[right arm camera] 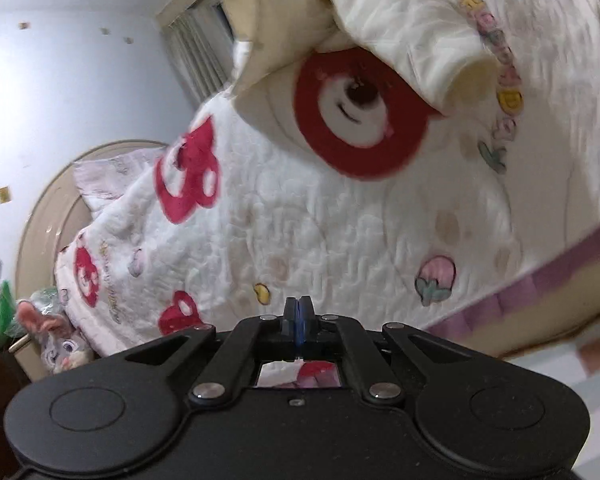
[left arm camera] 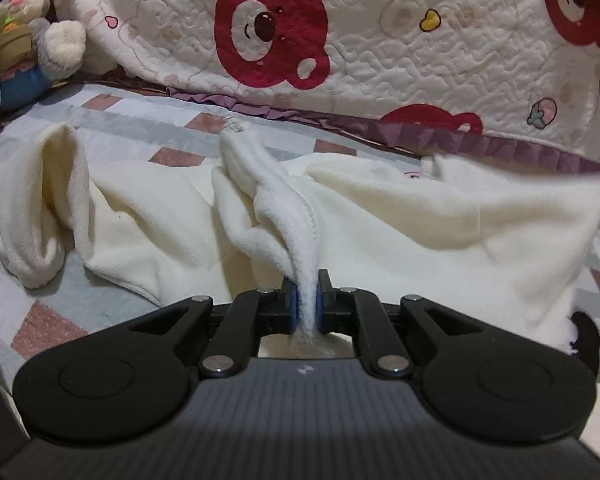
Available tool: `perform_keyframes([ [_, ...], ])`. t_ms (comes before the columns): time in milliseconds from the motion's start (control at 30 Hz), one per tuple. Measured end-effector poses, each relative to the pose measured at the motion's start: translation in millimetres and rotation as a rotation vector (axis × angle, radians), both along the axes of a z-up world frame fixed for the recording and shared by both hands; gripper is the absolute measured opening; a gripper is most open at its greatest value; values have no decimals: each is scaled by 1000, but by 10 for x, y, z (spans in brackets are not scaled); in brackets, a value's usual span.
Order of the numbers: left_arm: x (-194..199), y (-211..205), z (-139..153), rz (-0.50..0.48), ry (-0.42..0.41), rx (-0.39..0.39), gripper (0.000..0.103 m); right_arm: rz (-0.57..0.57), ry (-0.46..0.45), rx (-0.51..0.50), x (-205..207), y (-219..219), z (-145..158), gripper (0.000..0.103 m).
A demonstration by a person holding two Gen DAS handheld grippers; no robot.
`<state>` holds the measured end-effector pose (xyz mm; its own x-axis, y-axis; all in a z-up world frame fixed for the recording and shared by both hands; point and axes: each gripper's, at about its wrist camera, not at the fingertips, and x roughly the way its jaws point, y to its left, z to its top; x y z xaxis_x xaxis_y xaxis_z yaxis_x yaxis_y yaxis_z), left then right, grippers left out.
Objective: Fold clothes
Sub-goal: 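Pull the seam with the left gripper while the right gripper grasps the garment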
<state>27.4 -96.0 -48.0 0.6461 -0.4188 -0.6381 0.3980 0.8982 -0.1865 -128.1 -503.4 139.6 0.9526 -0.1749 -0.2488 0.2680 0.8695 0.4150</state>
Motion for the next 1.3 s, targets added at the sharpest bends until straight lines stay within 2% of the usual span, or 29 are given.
perform_keyframes([
  [67,15,3,-22,38,-12,49,8,11,100,4,17,-69,-68,7],
  [133,23,73,18,71,-47,66,8,-2,263,30,146,-166,-413,11],
  [167,25,120,55,92,-61,72,8,-10,306,82,190,-226,-624,16],
  [200,34,197,107,126,-56,64,8,-13,343,139,230,-288,-829,38],
  [233,53,319,151,167,-26,16,8,-8,368,203,265,-352,-1026,58],
  [267,70,436,155,196,10,-38,8,-3,393,267,300,-416,-1223,60],
  [333,44,533,47,206,60,-63,8,5,443,384,370,-537,-1594,60],
  [367,30,552,-14,205,77,-53,8,3,467,420,408,-581,-1736,60],
  [433,16,461,-157,183,86,26,7,-4,484,492,440,-635,-1972,60],
  [500,21,429,-208,173,103,6,7,-8,486,568,500,-741,-2128,61],
  [567,28,394,-202,157,93,1,7,-34,464,584,557,-780,-2178,62],
  [633,29,360,-193,142,59,18,7,-67,436,570,621,-786,-2171,73],
  [733,51,388,-239,136,67,-7,7,-95,430,540,777,-765,-2110,73],
  [800,68,404,-267,130,69,-25,7,-49,476,533,927,-735,-2156,73],
  [867,59,379,-280,110,52,-11,7,0,544,519,1060,-674,-2239,75],
  [967,2,295,-323,72,11,52,7,90,603,583,1158,-575,-2471,75],
  [1000,-7,260,-341,62,1,76,7,97,583,588,1131,-542,-2495,72],
  [1033,-6,240,-340,54,-6,83,7,98,552,568,1092,-502,-2465,34],
  [1067,-3,232,-323,43,-14,81,7,115,540,552,1079,-474,-2420,17],
  [1100,-4,223,-296,33,-29,76,7,122,522,525,1057,-445,-2356,19],
  [1167,-7,210,-219,17,-60,56,7,127,418,422,949,-389,-2073,18],
  [1300,40,122,6,-38,-73,-48,7,120,249,294,704,-397,-1355,17],
])
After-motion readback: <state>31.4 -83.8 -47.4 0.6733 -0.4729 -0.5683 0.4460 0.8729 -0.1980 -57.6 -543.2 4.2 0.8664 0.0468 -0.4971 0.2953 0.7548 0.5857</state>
